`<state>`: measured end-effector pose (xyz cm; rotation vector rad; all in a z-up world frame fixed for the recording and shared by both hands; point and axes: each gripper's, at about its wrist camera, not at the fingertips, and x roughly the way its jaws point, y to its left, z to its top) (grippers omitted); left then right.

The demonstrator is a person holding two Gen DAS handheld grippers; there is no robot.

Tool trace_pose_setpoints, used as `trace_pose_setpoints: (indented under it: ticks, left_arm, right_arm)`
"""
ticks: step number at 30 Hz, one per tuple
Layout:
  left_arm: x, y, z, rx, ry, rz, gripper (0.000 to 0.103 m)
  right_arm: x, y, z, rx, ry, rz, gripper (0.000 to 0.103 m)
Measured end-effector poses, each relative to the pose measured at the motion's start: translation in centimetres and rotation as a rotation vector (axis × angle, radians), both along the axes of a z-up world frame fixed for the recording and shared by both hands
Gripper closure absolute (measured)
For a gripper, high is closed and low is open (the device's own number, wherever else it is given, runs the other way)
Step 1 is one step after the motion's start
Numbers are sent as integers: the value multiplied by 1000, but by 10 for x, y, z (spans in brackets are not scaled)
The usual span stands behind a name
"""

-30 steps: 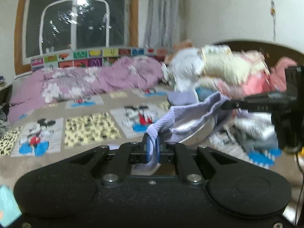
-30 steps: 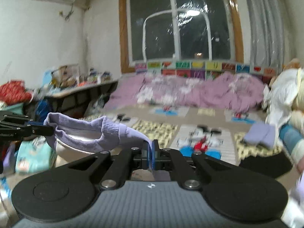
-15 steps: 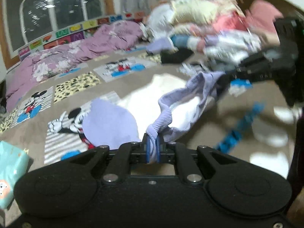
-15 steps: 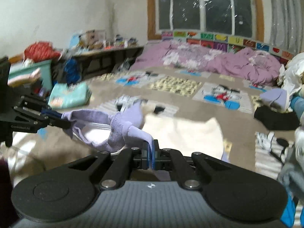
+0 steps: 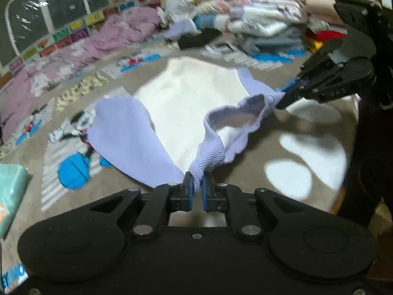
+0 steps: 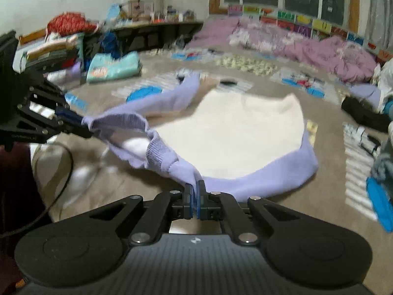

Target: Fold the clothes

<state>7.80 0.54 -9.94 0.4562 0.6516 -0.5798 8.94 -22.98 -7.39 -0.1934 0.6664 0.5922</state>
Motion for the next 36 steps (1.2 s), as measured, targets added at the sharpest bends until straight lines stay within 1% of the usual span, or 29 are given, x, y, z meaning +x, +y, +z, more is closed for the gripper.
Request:
trace_pose_setpoints:
  ticks: [1,2,3,5,6,7,9,10,11,12,14,16,18,19,20,21,22,23,24,25,28,32,34,36]
  left_arm:
    - [-5,-2,-3,17,11,-10,96]
    - [-11,-4,-6,29,25,-20,95]
    - [-17,-5,-8,32,47,-34,93]
    - [-30,-4,-10,30,68,-58,73]
    - [-37,-3,-10,29,69,-59,69]
    - [-43,-1,-9,25,73,-55,66]
    - [-52,6,-5,6,84,-30,65]
    - [-56,10,-2,-10,92,-14,62]
    - [-59,14,3,-36,101,9,56]
    - [-62,17,8,-69,107,35,53]
    - [-66,26,20,-146,118,102,40]
    - [-70,35,35,-238,127,168,32]
    - [-73,43,54,-339,120,234,28]
    - [-72,46,63,-385,115,273,19]
    - [-72,52,74,-446,105,328,10]
    - [-72,58,83,-519,94,372,8]
    - [-70,63,91,-593,91,396,3]
    - [-68,69,98,-664,93,417,1]
    - [-64,74,103,-730,104,435,1]
    - [-58,79,107,-785,110,454,1]
    - [-33,89,105,-880,104,526,0]
    - [17,101,72,-953,184,637,0]
    - [40,108,48,-956,200,708,2]
    - [64,114,18,-971,247,750,6]
  right_arm:
    - [-3,2,-4,-15,21,4,93]
    - [-6,5,-7,-30,50,10,90]
    - [-9,7,-11,-43,77,22,86]
    - [-20,9,-13,-56,97,62,76]
    - [-27,10,-13,-60,96,75,69]
    - [-34,11,-13,-65,97,84,67]
    - [-45,10,-9,-51,100,97,67]
    - [-50,7,-6,-33,97,95,67]
    - [-53,5,-2,-14,95,89,67]
    - [-57,2,2,8,90,76,67]
    - [-58,-6,12,72,85,33,67]
    - [-54,-18,24,172,94,-22,67]
    - [-48,-33,35,299,104,-86,65]
    - [-45,-41,40,367,110,-120,63]
    - [-42,-50,42,435,117,-153,61]
    - [-38,-59,44,507,126,-188,58]
    - [-35,-69,45,577,134,-222,53]
    - [-31,-78,44,638,141,-257,51]
    - [-26,-86,42,695,144,-292,48]
    - [-21,-94,38,745,146,-328,48]
    - [-7,-118,18,842,134,-449,47]
    - [16,-146,-27,939,158,-589,45]
    - [27,-155,-56,983,193,-641,45]
    - [37,-162,-80,997,232,-686,45]
